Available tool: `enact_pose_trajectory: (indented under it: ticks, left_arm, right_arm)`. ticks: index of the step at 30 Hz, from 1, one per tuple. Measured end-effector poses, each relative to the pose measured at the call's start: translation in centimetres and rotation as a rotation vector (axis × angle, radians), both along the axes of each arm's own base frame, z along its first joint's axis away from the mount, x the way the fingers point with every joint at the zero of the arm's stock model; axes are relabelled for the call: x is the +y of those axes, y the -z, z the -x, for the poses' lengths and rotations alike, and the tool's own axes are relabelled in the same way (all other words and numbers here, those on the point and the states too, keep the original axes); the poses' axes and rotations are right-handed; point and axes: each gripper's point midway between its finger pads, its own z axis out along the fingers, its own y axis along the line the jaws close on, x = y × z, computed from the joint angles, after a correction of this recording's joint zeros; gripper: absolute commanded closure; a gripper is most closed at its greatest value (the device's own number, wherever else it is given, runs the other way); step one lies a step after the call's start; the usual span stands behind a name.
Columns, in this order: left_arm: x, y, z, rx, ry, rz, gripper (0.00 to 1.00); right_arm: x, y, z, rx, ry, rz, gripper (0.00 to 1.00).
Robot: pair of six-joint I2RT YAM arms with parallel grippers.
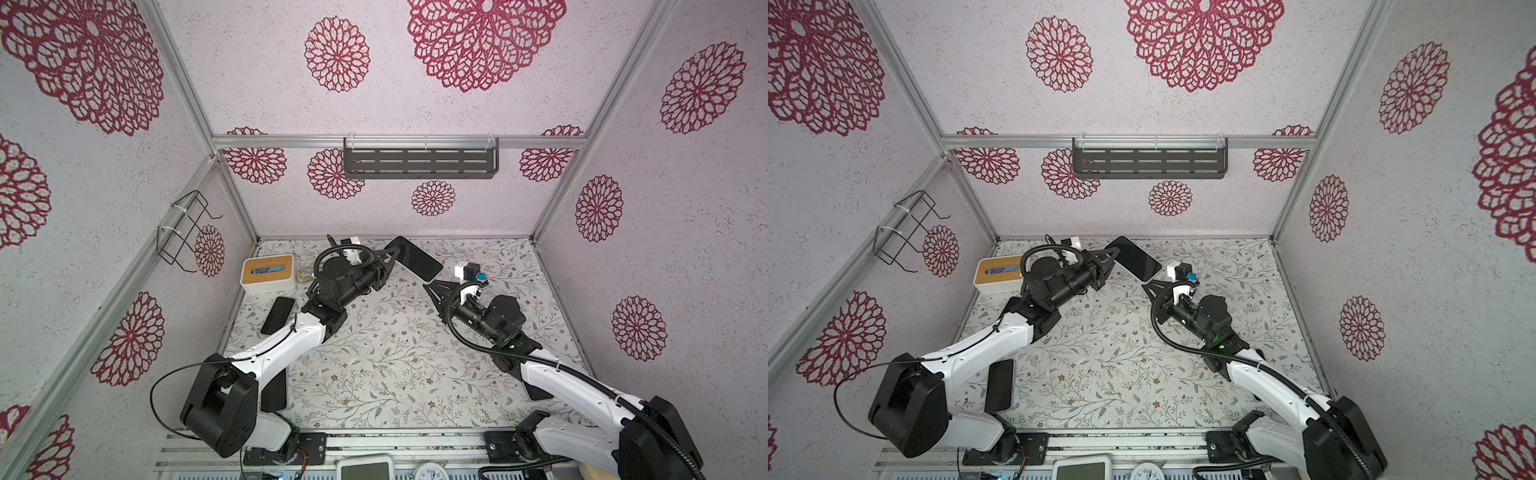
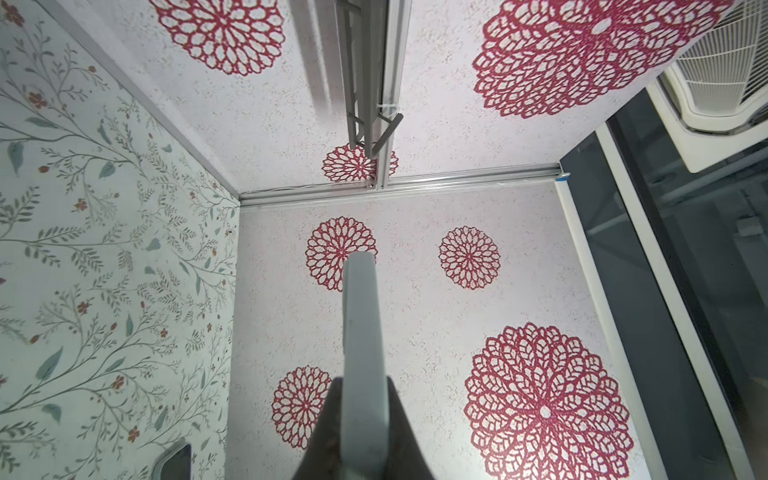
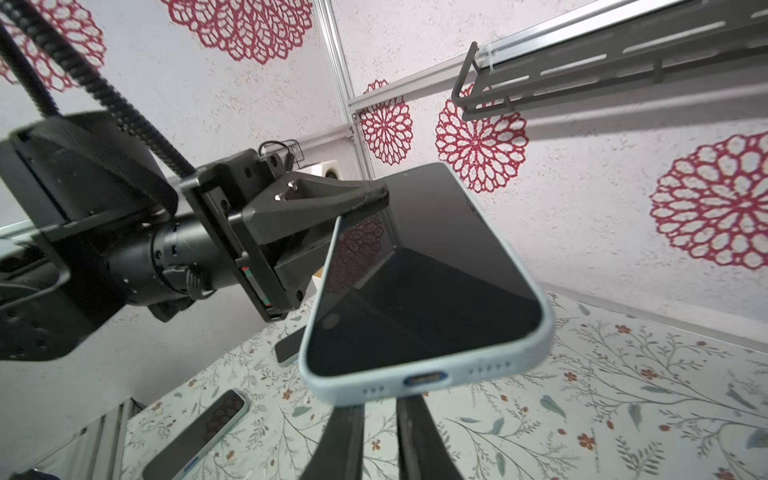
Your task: Take the phone out of the phone case
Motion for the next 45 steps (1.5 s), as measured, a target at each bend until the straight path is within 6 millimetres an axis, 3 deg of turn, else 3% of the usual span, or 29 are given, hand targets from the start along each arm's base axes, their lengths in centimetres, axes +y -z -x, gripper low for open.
enact_pose_trajectory:
  ticks: [5,10,14,22,30,45]
  left_arm:
    - [0.7,-0.8,0.2,-0.037,-0.014,0.015,1.0]
    - [0.5,-1.5,-0.2,-0.11,-0.026,0.056,1.0]
    - [0.5,-0.8,-0.3,-0.145,-0.045,0.07,1.0]
    - [1.0,-1.1,0.5,-0.22,-0.091,0.108,1.0]
    - [2.0,-1.4,0.7,-0.259,-0.14,0.14,1.0]
    - [1.8,-2.6,1.7,-0.306,-0.151,0.189,1.0]
  right_arm:
    - [-0.4,0.1,1.8,-0.017,-0.046,-0.026,0.29]
    - [0.0,1.4,2.9,0.056,-0.12,-0.13,0.23]
    - [0.3,0.9,2.7,0.106,-0.152,-0.242,0.25]
    - [0.0,-2.2,2.6,0.108,-0.206,-0.46,0.36]
    - [0.2,-2.3,1.9,0.148,-0.227,-0.542,0.47]
    - [0.6,-3.2,1.3,0.16,-0.273,-0.632,0.58]
